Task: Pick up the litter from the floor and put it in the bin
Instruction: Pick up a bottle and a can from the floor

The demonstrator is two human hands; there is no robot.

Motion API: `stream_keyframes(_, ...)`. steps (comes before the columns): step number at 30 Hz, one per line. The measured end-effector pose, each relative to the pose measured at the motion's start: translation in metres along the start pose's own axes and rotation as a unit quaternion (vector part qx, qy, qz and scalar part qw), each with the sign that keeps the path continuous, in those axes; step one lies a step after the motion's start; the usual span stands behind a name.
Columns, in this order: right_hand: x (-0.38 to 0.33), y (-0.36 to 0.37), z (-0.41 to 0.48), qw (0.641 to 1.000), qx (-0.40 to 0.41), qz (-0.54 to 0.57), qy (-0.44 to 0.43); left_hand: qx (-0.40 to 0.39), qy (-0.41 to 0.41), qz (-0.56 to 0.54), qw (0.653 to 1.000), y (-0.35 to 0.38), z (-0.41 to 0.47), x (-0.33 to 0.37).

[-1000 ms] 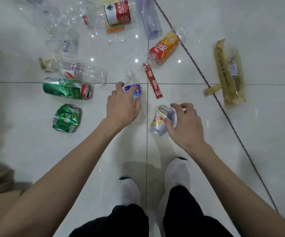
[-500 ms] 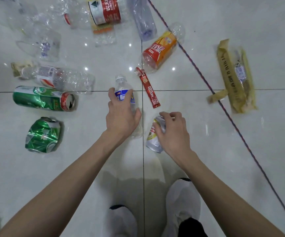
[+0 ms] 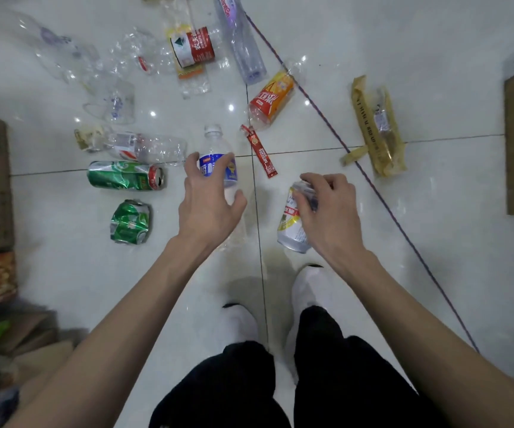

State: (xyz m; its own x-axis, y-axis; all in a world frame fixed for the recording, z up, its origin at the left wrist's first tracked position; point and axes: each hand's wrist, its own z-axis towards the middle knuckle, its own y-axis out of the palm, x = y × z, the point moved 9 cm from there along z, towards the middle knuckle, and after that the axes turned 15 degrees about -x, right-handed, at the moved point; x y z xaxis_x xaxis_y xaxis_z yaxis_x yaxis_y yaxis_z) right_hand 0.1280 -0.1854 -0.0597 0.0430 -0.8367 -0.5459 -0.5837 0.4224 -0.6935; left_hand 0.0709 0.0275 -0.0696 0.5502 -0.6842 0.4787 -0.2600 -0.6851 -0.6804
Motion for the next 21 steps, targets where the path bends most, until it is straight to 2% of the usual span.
stream_keyframes(6, -0.078, -0.132, -0.094, 0.998, 0.052, 0.038, 0.020, -0.037, 0.027, 0.025, 0.999, -0.111, -0.096, 0.108)
stream_keyframes(12, -0.137, -0.251, -0.194, 0.984, 0.127, 0.112, 0.046, -0.032, 0.123, 0.048, 0.991, -0.204, -0.179, 0.226)
stream_keyframes(16, -0.126, -0.293, -0.252, 0.970, 0.184, 0.138, 0.084, -0.044, 0.175, 0.079, 0.980, -0.206, -0.215, 0.290)
stream_keyframes(21, -0.058, -0.309, -0.336, 0.939, 0.238, 0.182, 0.171, -0.112, 0.213, 0.091, 0.966, -0.150, -0.261, 0.347)
